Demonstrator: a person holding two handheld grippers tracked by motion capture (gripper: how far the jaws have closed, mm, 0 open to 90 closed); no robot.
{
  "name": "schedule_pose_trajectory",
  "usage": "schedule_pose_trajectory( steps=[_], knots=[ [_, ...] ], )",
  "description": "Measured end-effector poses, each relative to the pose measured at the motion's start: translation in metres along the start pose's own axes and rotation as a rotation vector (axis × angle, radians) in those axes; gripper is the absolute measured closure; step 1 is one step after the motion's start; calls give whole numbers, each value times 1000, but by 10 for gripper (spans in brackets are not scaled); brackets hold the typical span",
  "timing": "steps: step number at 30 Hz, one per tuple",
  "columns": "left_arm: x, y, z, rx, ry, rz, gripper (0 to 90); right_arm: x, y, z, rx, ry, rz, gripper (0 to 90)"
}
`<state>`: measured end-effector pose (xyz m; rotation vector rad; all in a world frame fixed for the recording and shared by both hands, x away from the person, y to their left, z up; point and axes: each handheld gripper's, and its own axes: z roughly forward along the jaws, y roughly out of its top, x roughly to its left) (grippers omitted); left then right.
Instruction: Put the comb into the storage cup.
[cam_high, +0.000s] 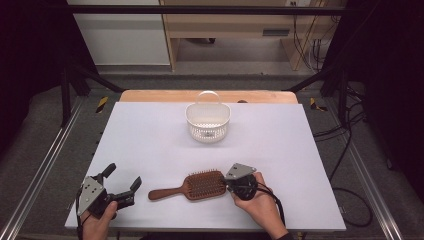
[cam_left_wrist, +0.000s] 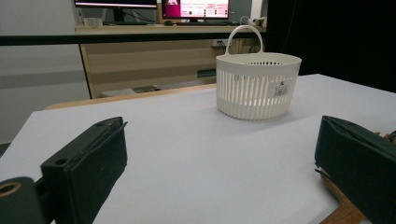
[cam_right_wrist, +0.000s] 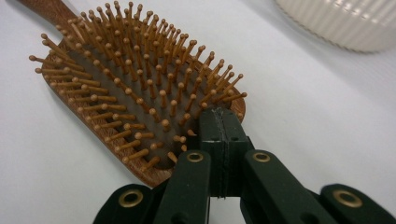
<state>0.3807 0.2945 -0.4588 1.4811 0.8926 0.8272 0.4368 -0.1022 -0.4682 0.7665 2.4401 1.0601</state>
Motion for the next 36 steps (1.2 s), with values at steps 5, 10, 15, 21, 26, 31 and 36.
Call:
schedule_pose_trajectory(
  steps=[5,10,15,21,26,31,36],
  knots=[
    [-1,0,1,4,-5,1,23,9,13,14,-9,13,-16,900],
    [0,0,-1,2,-3,0,23,13,25,26,-7,22,-35,900],
    [1,0,0,2,-5,-4,23,17,34,35,-8,25,-33,900],
    [2,0,0,3,-6,-7,24,17,34,33,-37,9,-7,900],
    [4,0,-2,1,2,-17,24,7,29,12,-117,-5,11,860],
    [5,0,-2,16,4,-14,23,-15,8,-14,-202,-68,88,754],
    [3,1,-2,33,1,1,21,-38,-19,-39,-305,-154,180,477]
  ],
)
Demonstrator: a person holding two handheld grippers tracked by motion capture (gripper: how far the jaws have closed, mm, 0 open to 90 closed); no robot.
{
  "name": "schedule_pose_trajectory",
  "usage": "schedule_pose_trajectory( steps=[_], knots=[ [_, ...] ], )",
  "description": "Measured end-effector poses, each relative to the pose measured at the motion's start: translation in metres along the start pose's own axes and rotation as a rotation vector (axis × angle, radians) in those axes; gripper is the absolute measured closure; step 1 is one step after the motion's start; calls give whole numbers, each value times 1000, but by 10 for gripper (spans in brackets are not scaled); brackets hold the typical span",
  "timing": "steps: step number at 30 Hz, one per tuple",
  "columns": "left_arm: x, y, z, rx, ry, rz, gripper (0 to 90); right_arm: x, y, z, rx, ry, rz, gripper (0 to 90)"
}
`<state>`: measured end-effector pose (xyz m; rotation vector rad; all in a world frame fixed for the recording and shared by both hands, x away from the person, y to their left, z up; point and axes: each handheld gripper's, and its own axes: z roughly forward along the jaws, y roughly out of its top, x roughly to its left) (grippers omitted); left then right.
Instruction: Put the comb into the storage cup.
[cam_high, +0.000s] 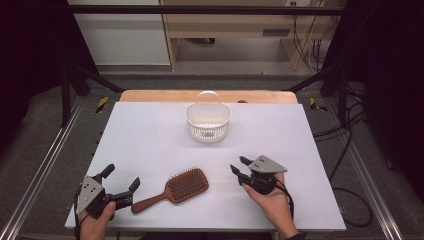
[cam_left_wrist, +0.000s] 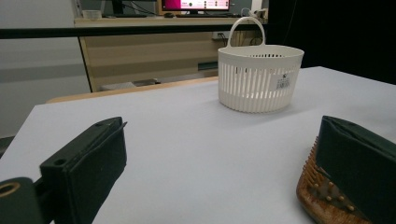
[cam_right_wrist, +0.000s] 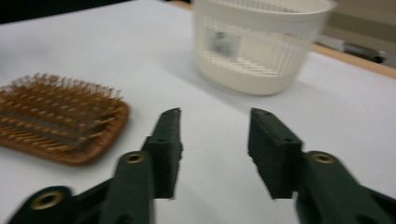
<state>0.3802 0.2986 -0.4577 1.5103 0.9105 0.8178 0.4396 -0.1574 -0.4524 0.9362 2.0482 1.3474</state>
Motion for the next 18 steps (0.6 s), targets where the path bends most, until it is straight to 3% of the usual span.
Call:
schedule_pose_trajectory(
  steps=[5,9,10,11,13,15,18],
  knots=[
    [-6,8,2,37,-6,38,19,-29,-13,-24,-92,-123,43,230],
    [-15,19,6,108,-32,83,18,-48,-20,-37,-137,-196,68,95],
    [-15,19,6,108,-32,83,19,-48,-20,-37,-137,-196,68,95],
    [-20,24,8,139,-53,111,20,-55,-24,-44,-160,-213,95,147],
    [-25,29,11,165,-74,135,20,-61,-27,-48,-193,-209,117,143],
    [-29,33,13,194,-97,152,21,-63,-27,-52,-213,-185,111,102],
    [-33,37,18,241,-123,166,27,-62,-28,-52,-217,-188,93,84]
  ],
)
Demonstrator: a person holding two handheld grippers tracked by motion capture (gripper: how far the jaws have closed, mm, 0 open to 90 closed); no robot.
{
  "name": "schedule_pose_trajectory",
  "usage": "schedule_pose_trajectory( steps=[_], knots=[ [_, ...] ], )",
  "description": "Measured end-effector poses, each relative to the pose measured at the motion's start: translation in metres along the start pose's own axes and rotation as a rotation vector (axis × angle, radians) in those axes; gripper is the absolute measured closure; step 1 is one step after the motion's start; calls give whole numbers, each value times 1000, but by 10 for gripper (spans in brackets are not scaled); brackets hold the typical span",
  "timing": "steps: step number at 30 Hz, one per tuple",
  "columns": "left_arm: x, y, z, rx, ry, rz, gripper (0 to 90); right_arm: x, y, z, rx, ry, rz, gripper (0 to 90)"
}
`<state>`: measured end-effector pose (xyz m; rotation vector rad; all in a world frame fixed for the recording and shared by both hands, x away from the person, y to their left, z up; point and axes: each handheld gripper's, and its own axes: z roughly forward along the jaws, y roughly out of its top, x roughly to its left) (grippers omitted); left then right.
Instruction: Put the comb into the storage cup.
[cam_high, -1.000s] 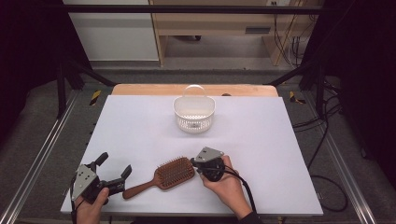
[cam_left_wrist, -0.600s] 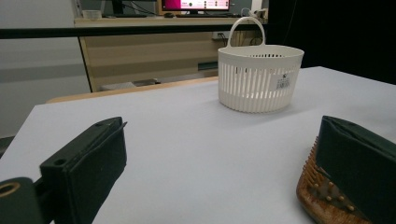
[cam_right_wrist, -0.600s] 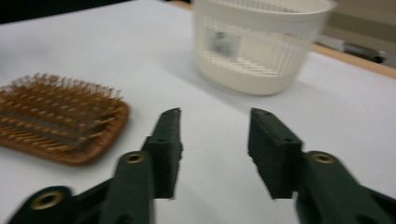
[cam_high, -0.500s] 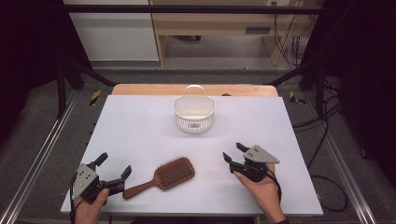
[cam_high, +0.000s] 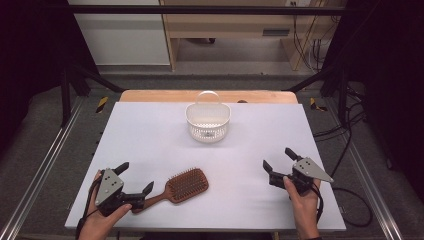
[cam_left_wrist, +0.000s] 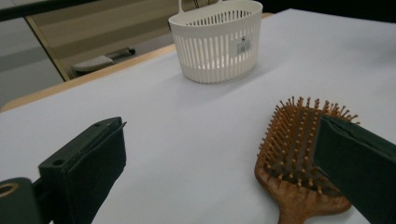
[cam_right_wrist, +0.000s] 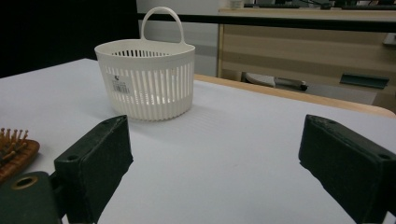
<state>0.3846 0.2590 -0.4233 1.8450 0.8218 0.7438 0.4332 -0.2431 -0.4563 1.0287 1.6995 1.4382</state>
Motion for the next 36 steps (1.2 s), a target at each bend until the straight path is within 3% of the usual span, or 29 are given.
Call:
schedule_pose_trajectory(
  steps=[1,3,8,11,17,25,36],
  knots=[
    [0,0,0,0,0,0,29,0,0,0,0,0,0,84],
    [-3,3,4,65,-39,16,32,1,-1,-1,-7,-5,-2,68],
    [-4,7,11,199,-84,49,42,1,-3,0,-13,-18,-4,64],
    [-7,10,16,286,-142,88,59,4,-3,0,-9,-15,-15,63],
    [-10,13,27,425,-188,130,54,6,-4,1,-7,-12,-21,58],
    [-17,13,35,494,-219,156,58,7,-4,1,-7,-3,-19,59],
    [-25,14,40,530,-250,165,59,8,-4,1,-10,11,-4,59]
  ],
)
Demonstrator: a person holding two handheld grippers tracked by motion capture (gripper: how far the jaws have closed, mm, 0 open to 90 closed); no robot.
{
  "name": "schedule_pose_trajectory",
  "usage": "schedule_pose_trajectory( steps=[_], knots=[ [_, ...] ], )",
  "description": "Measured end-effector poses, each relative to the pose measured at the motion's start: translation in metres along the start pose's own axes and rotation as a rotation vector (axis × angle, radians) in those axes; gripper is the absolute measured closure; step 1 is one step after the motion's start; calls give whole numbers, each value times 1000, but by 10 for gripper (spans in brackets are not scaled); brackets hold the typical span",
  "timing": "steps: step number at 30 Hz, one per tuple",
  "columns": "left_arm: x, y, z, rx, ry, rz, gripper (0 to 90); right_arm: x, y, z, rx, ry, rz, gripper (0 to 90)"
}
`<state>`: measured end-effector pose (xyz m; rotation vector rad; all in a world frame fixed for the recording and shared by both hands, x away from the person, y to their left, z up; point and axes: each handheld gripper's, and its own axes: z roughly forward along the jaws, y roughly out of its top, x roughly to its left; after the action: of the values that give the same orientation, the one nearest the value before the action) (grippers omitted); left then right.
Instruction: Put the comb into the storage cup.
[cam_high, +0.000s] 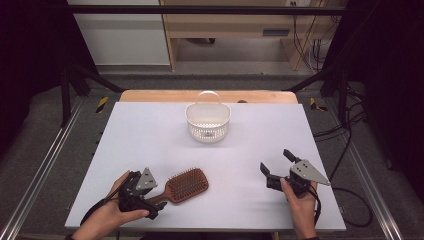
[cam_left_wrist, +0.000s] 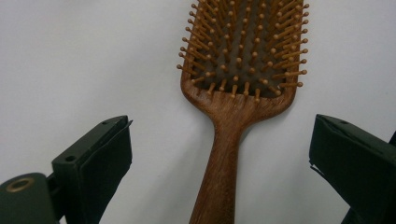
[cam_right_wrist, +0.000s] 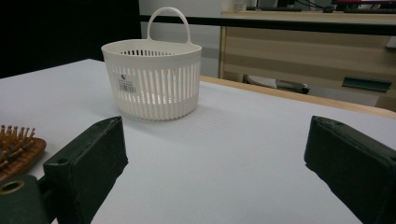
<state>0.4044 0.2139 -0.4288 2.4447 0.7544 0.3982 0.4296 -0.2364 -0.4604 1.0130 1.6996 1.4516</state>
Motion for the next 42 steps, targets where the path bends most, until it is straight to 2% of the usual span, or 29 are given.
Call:
schedule_pose_trajectory(
  steps=[10,14,16,18,21,23,24,26,28,29,34,42],
  knots=[
    [-1,6,3,43,-13,18,63,0,0,0,-2,2,12,59],
    [0,7,4,51,-26,18,101,0,-1,0,7,2,12,59],
    [1,9,5,64,-32,17,168,0,-1,1,9,2,10,60],
    [1,9,5,72,-38,19,192,0,-1,1,8,1,8,61],
    [2,8,9,109,-73,20,260,0,0,0,8,0,12,62],
    [3,8,12,134,-90,39,314,0,0,-1,9,4,11,63],
    [5,7,13,147,-89,44,318,0,-1,0,10,5,11,64],
    [6,6,17,170,-90,53,384,0,-1,0,13,8,12,64],
    [8,6,18,176,-95,52,408,0,-1,0,14,9,12,66],
    [9,5,20,181,-111,54,437,0,-1,0,15,10,13,66],
    [13,6,22,193,-131,54,508,0,-1,0,15,9,17,67],
    [13,8,25,233,-142,88,585,0,-2,1,20,14,16,68]
  ],
)
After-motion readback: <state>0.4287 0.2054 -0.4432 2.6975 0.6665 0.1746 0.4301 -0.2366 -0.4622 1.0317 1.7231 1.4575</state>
